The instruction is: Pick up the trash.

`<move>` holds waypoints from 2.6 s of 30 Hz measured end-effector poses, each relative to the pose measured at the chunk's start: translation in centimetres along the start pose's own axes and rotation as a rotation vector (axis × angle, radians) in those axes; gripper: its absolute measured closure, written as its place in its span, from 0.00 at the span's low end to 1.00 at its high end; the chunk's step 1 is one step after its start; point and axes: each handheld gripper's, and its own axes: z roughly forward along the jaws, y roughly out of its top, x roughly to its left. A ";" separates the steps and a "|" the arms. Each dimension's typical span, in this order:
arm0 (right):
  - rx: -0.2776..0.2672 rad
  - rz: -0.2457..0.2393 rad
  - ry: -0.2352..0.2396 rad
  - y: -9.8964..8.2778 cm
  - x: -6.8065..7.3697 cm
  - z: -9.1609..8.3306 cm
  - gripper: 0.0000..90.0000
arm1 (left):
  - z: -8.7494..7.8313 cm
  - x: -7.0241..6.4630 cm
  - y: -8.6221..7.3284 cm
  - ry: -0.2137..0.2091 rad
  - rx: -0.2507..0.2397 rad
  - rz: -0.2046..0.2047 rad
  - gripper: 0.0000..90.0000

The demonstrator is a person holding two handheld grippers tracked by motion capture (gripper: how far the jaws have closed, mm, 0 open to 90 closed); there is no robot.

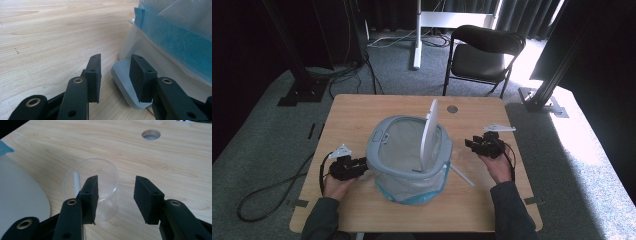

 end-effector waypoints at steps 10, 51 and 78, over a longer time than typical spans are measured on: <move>0.080 -0.001 0.047 -1.7 -0.2 0.2 0.68 | 0.0 0.0 0.0 -0.001 0.004 0.000 0.69; -0.012 -0.076 0.067 2.0 0.3 -3.1 0.96 | 0.2 -0.1 0.0 -0.003 0.010 0.002 0.69; -0.121 -0.128 0.055 7.3 1.7 -5.0 0.96 | 0.3 -0.2 0.0 -0.001 0.007 0.003 0.69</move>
